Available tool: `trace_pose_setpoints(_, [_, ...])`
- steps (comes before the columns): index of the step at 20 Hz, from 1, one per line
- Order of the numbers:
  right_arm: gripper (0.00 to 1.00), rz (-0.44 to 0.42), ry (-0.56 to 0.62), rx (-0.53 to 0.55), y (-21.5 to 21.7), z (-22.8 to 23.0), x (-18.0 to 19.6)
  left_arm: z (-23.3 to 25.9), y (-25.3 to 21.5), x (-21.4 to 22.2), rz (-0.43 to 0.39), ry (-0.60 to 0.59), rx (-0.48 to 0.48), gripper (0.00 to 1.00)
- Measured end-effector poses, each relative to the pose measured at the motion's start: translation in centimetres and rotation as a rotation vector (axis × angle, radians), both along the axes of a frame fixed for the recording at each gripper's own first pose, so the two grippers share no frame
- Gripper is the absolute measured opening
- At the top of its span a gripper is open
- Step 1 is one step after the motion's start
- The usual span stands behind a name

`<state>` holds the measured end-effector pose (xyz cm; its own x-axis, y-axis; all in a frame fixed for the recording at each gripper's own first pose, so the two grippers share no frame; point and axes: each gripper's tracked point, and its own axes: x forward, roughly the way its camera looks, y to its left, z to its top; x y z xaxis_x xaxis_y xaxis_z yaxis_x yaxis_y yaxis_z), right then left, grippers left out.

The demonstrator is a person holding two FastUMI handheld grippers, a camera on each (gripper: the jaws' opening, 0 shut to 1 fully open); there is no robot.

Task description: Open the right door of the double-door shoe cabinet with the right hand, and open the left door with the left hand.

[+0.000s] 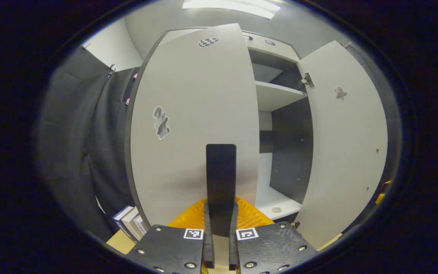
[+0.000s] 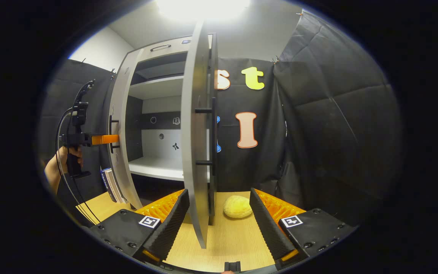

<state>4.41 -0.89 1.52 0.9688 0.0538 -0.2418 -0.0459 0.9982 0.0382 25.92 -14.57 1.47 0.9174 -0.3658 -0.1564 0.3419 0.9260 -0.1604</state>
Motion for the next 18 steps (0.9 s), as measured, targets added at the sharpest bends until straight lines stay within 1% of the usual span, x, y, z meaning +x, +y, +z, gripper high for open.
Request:
trace_pose_setpoints(1, [0.96, 0.003, -0.005, -0.005, 0.3, 0.2, -0.1, 0.0, 0.3, -0.3, -0.005, 0.0, -0.009, 0.16])
trace_pose_setpoints(2, [0.99, 0.003, -0.007, -0.005, 0.6, 0.4, -0.2, -0.1, 0.6, -0.6, -0.01, -0.001, -0.018, 0.14])
trace_pose_setpoints(6, [1.0, 0.007, -0.012, 0.026, 2.1, 1.0, -0.3, -0.6, 1.8, -1.3, -0.031, 0.001, -0.031, 0.16])
trace_pose_setpoints(8, [0.99, 0.006, -0.014, 0.025, 2.7, 0.9, -0.5, -0.8, 2.8, -1.8, -0.04, -0.002, -0.033, 0.16])
trace_pose_setpoints(9, [0.99, 0.009, -0.012, 0.023, 3.1, 0.9, -0.6, -0.9, 3.3, -2.0, -0.043, -0.003, -0.033, 0.18])
trace_pose_setpoints(10, [0.99, 0.011, -0.011, 0.022, 3.5, 0.8, -0.6, -1.0, 3.7, -2.2, -0.047, -0.005, -0.034, 0.16])
trace_pose_setpoints(15, [0.99, 0.035, -0.005, 0.034, 6.3, 0.9, -0.4, -1.2, 5.6, -2.9, -0.06, -0.014, -0.038, 0.16])
trace_pose_setpoints(16, [0.99, 0.04, -0.004, 0.031, 6.9, 1.0, -0.4, -1.1, 6.0, -3.1, -0.062, -0.019, -0.039, 0.14])
trace_pose_setpoints(17, [0.99, 0.043, -0.004, 0.027, 7.4, 0.8, -0.5, -1.1, 6.3, -3.1, -0.063, -0.021, -0.037, 0.16])
trace_pose_setpoints(18, [0.99, 0.045, -0.006, 0.023, 7.7, 0.8, -0.5, -1.1, 6.6, -3.3, -0.062, -0.025, -0.034, 0.16])
